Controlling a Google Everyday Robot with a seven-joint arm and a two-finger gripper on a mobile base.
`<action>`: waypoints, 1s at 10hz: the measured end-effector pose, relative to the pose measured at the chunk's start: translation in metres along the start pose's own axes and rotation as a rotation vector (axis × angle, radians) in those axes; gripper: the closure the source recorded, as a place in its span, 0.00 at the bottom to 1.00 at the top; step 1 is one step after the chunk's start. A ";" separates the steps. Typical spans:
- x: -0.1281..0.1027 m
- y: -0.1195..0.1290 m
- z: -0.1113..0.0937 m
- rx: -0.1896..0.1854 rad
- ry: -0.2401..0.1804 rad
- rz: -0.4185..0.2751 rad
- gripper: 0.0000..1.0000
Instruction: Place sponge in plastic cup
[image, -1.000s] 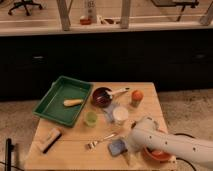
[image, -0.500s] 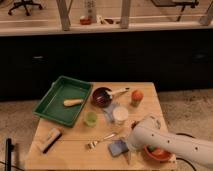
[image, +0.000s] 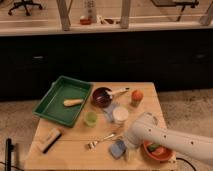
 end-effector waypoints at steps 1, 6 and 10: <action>-0.005 -0.003 0.000 -0.006 0.006 -0.018 0.29; -0.018 -0.009 -0.003 -0.020 0.037 -0.066 0.77; -0.023 -0.011 -0.012 -0.017 0.052 -0.091 1.00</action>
